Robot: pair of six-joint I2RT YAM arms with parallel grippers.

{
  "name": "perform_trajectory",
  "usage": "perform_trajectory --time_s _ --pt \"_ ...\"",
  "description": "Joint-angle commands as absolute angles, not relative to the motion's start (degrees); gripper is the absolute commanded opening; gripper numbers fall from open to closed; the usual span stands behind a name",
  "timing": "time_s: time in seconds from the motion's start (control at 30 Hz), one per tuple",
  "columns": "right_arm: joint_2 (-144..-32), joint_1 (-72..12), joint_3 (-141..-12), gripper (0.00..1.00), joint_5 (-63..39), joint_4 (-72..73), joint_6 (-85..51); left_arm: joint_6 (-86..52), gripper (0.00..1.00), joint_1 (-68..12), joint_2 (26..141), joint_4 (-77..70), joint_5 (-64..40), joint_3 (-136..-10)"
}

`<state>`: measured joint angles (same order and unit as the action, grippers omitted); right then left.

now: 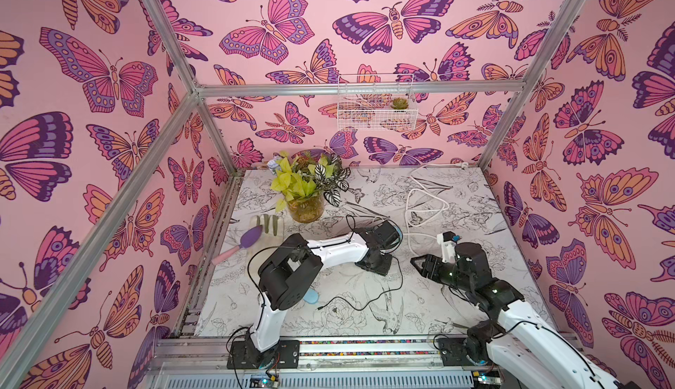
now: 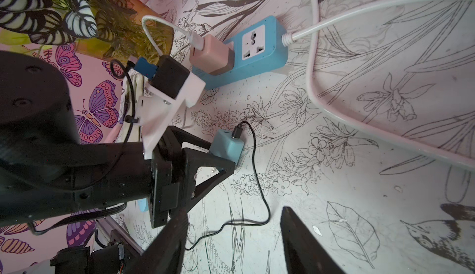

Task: Charge the bluetooth headset
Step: Pick up the plug from the center of the board.

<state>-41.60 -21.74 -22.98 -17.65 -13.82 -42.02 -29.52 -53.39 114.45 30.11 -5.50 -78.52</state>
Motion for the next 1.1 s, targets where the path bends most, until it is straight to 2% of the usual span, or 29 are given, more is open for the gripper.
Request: perform_trajectory --time_s 0.0,0.1,0.23,0.73,1.07 --pt "-40.86 -21.32 -22.76 0.6 -17.71 -13.5 -42.01 -28.43 0.37 -54.12 114.19 31.81 -4.32 -78.44" --pt "-40.35 -21.28 -22.68 0.6 -17.45 -13.8 -41.83 -27.77 0.31 -54.3 113.56 31.82 -3.91 -78.24" --pt "-40.26 -21.29 -23.02 0.6 -17.57 -13.83 -41.75 -26.62 0.27 -54.45 110.59 31.82 -2.39 -77.22" --pt "-46.1 -21.34 -29.73 0.56 -22.46 -12.56 -41.36 -13.17 0.24 -54.52 93.13 31.08 11.39 -71.96" --pt "-49.18 -21.18 -38.09 0.54 -28.85 -12.79 -39.53 -4.69 0.23 -54.83 82.64 22.26 16.2 -66.37"
